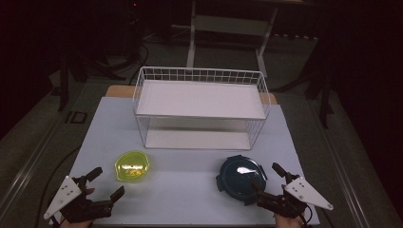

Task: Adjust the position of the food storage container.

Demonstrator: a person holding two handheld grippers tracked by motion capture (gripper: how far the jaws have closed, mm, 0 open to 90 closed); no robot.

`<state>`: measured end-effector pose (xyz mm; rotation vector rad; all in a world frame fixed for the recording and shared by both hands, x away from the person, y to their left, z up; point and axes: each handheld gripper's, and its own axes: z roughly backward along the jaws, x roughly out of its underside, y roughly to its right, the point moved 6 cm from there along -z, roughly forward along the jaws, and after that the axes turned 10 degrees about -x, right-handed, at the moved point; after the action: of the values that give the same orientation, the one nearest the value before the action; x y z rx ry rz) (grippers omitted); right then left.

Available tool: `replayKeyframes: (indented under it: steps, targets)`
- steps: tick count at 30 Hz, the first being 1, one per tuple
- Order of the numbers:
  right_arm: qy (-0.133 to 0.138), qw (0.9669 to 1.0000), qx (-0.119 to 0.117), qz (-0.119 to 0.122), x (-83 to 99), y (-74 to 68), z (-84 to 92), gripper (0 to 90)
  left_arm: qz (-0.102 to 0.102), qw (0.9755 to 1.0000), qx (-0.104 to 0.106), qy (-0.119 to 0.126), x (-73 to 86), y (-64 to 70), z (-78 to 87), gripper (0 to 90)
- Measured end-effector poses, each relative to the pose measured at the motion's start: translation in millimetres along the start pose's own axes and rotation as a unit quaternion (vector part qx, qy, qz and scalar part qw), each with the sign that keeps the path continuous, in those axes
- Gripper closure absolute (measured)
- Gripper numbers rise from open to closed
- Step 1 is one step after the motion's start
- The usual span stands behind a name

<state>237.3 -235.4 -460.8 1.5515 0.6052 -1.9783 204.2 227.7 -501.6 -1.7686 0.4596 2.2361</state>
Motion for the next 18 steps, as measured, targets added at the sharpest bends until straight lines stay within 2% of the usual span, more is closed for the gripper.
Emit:
replayKeyframes:
  steps: [4, 10, 14, 16, 18]
  targets:
    - [0.003, 1.0000, 0.000, 0.003, -6.1, -0.3, 4.1, 12.2, -0.001, 1.0000, -0.001, 0.002, -0.5, 0.2, 0.8, 0.0]
    - [-0.004, 0.9998, -0.002, -0.019, -15.9, 12.1, 6.3, 12.2, 0.000, 1.0000, -0.003, 0.003, -0.7, -0.7, 0.8, 0.0]
    - [-0.034, 0.9993, 0.011, -0.011, -17.2, 20.2, -0.1, 12.2, -0.001, 1.0000, -0.004, 0.002, -0.6, -0.9, 0.4, 0.0]
    - [-0.040, 0.9991, -0.006, -0.008, -17.4, 22.8, -3.0, 12.9, 0.000, 1.0000, -0.004, 0.002, -0.5, -1.0, 0.1, 0.0]
    - [-0.049, 0.9987, -0.010, -0.005, -15.4, 25.7, -5.9, 14.2, 0.000, 1.0000, -0.004, 0.002, -0.5, -1.0, 0.0, 0.0]
